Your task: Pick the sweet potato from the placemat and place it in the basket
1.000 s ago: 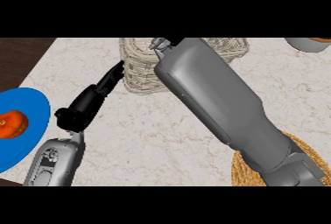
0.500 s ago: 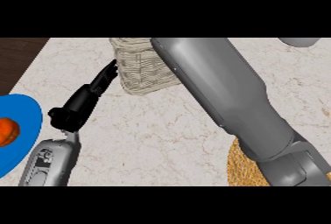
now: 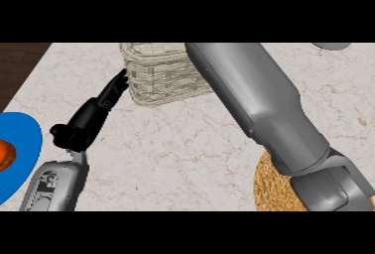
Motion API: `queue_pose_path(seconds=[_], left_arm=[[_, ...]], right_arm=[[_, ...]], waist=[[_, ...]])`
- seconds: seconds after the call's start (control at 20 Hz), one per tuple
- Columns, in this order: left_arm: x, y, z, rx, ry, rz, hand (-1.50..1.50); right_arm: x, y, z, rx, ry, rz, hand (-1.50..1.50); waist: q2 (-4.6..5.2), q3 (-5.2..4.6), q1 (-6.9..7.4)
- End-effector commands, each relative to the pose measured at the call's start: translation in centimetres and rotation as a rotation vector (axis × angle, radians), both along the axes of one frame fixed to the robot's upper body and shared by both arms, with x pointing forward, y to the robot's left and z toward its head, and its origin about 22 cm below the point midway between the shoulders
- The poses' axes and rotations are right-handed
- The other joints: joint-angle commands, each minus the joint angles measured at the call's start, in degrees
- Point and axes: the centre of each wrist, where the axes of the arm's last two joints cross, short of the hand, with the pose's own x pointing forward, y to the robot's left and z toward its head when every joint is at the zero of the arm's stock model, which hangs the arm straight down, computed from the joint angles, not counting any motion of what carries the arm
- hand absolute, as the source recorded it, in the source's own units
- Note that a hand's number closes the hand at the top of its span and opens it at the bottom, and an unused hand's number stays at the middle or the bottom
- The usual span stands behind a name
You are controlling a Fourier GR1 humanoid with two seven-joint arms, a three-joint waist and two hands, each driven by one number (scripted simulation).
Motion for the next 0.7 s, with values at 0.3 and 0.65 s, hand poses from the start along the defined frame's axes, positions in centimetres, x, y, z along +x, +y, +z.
queue_pose_path(seconds=[0.3,0.65], left_arm=[[-0.5,1.1,0.1,0.0,0.0,0.032,0.0],[-1.1,2.0,0.0,0.011,0.006,0.056,0.0]], right_arm=[[0.8,-0.6,-5.2,0.143,-0.025,-0.152,1.5],[1.2,-2.2,-6.5,0.212,-0.147,-0.145,1.5]], waist=[[-0.48,0.11,-1.88],[-0.82,0.26,-3.75]])
